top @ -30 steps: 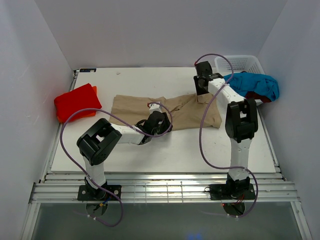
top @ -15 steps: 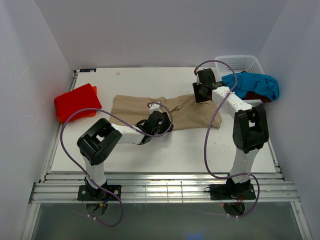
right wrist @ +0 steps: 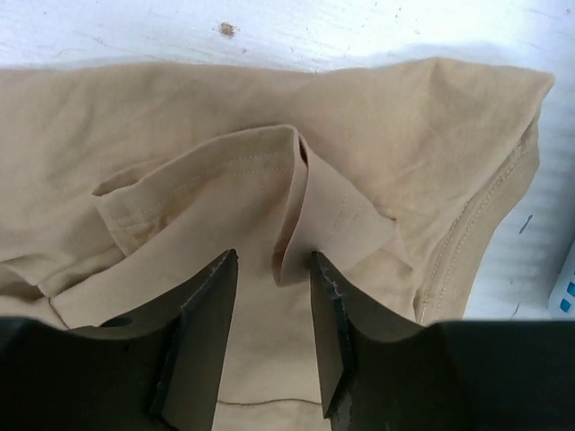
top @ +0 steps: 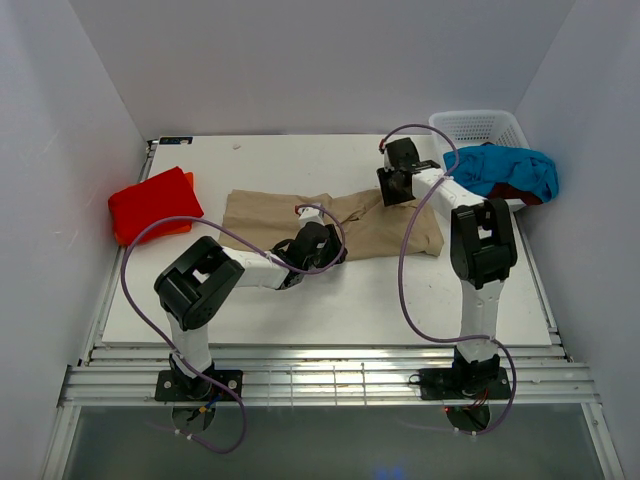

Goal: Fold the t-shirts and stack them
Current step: Fold the tshirt

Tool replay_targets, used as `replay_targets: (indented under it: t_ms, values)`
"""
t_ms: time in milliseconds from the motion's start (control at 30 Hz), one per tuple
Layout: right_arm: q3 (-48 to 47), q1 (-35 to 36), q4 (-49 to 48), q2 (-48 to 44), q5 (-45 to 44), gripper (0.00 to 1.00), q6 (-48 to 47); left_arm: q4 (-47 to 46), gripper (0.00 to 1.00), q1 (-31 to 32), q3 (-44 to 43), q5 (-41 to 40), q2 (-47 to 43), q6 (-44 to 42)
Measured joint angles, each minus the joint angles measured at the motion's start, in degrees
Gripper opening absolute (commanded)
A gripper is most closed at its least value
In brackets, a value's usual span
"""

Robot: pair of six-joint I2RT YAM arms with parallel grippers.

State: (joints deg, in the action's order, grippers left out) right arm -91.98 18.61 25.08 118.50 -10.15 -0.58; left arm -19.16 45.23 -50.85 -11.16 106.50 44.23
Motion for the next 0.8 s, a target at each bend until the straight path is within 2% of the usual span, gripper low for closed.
replay_targets:
  t_ms: [133,167,367,567,667,733,767,800]
  values:
    - [-2.3,0.0,0.1,1.9,-1.7,0.11,-0.4,-0.1,0.53,0.0,0.1,-0.1,0.0,0.0]
    - [-2.6,0.0,0.1,2.2,-2.3,0.08,-0.6,-0.3,0.52,0.0,0.2,-0.2,0.0,-0.2]
    - [-2.9,0.0,0.3,2.4,-4.7,0.08,-1.1,1.3,0.52,0.2,-1.6,-0.1,0.3,-3.9]
    - [-2.9,0.0,0.3,2.4,-5.2,0.08,-1.2,1.0,0.51,1.6,-10.8,2.9,4.0,-7.8]
    - [-2.9,0.0,0.4,2.4,-5.2,0.08,-1.3,-1.0,0.31,2.1,-14.3,4.9,7.3,-8.1]
    - [-2.9,0.0,0.4,2.4,-5.3,0.08,-1.3,-2.1,0.04,2.3,-15.3,5.8,9.6,-7.7]
    - [-2.9,0.0,0.4,2.4,-5.3,0.08,-1.3,-2.4,0.00,2.5,-15.4,6.1,10.6,-7.6]
    - [-2.9,0.0,0.4,2.4,-5.4,0.08,-1.3,-2.3,0.00,2.5,-15.4,6.5,11.6,-7.6]
